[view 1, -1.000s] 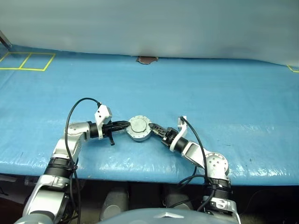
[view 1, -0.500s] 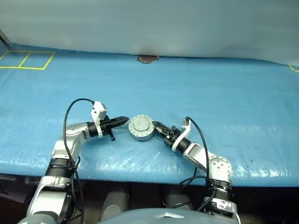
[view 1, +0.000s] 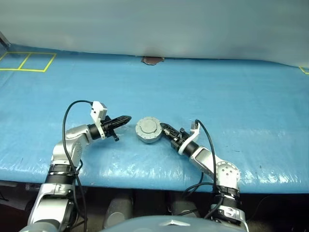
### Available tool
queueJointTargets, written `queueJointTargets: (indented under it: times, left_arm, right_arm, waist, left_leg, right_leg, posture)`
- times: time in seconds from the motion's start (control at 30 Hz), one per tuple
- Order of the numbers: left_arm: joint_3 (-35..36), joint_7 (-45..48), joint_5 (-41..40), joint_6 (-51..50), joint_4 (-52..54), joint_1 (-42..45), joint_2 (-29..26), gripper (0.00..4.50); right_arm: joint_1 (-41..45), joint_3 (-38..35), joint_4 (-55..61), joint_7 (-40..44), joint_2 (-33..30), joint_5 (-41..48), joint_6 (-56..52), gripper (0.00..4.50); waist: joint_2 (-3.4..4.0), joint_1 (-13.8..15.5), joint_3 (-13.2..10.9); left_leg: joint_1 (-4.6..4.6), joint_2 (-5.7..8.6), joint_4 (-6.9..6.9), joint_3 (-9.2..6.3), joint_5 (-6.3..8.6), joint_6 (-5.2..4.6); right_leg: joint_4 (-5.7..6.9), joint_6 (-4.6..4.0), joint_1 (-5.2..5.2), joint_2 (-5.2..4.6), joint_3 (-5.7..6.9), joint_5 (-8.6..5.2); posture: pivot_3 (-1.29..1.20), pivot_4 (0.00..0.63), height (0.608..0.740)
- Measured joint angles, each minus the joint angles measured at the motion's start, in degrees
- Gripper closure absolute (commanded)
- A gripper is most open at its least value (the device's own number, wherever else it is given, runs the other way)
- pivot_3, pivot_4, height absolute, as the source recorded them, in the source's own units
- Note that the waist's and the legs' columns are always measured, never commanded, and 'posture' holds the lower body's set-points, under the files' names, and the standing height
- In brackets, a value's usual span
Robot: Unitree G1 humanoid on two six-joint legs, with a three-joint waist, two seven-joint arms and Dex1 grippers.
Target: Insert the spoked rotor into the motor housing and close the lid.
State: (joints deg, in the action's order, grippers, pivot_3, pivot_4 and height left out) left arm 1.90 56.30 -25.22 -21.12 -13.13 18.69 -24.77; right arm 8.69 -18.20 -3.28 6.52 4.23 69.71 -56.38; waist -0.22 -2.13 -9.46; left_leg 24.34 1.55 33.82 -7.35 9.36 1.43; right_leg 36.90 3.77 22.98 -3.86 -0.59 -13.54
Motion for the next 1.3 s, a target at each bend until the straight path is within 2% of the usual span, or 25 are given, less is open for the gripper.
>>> queueJointTargets:
  times: [0.2,0.7,1.07,1.23,1.3]
  left_arm:
    - [-0.12,-0.03,-0.05,-0.16,0.54,-0.05,0.0,4.5]
    - [-0.13,-1.22,-0.32,-1.07,0.71,-0.06,0.35,4.5]
    - [2.67,-3.76,-5.31,-5.17,2.89,-0.3,2.37,4.5]
    - [4.05,-3.94,-7.04,-7.23,2.96,-0.82,2.37,4.5]
    - [4.69,-4.21,-7.63,-7.52,2.96,-0.85,2.39,4.12]
  right_arm:
    - [-0.28,2.22,0.74,1.33,-0.26,-2.26,1.11,3.21]
    - [-0.91,-0.78,-0.54,1.07,0.27,3.25,3.2,3.21]
    - [-0.66,-0.89,-0.4,-1.96,0.34,6.18,5.22,3.21]
    - [2.3,-1.39,0.33,-3.83,0.64,8.21,7.55,3.21]
    - [3.28,-1.41,1.57,-4.07,0.81,9.35,7.83,3.21]
  waist:
    - [0.01,-0.3,0.0]
    - [0.05,-0.11,-0.03]
    - [0.12,-0.33,-0.07]
    - [0.18,-0.55,-0.11]
    - [0.18,-0.58,-0.11]
  left_leg:
    - [-0.02,-0.09,0.0,0.0,0.0,0.0]
    - [0.22,-0.07,0.02,0.04,0.0,0.0]
    - [0.29,-0.1,0.05,0.09,-0.01,-0.01]
    - [0.29,-0.14,0.15,0.13,-0.02,-0.02]
    - [0.29,-0.14,0.14,0.12,-0.02,-0.02]
  right_leg:
    - [0.02,-0.04,0.01,0.12,-0.03,0.02]
    - [0.06,0.07,0.25,0.16,-0.12,0.1]
    - [0.12,0.28,0.35,0.19,-0.17,0.27]
    - [0.15,0.25,0.36,0.25,-0.2,0.35]
    - [0.15,0.25,0.36,0.26,-0.2,0.36]
  posture:
    - [0.0,0.15,0.74]
    - [0.0,0.15,0.74]
    - [0.0,0.15,0.74]
    - [0.0,0.15,0.74]
    - [0.0,0.15,0.74]
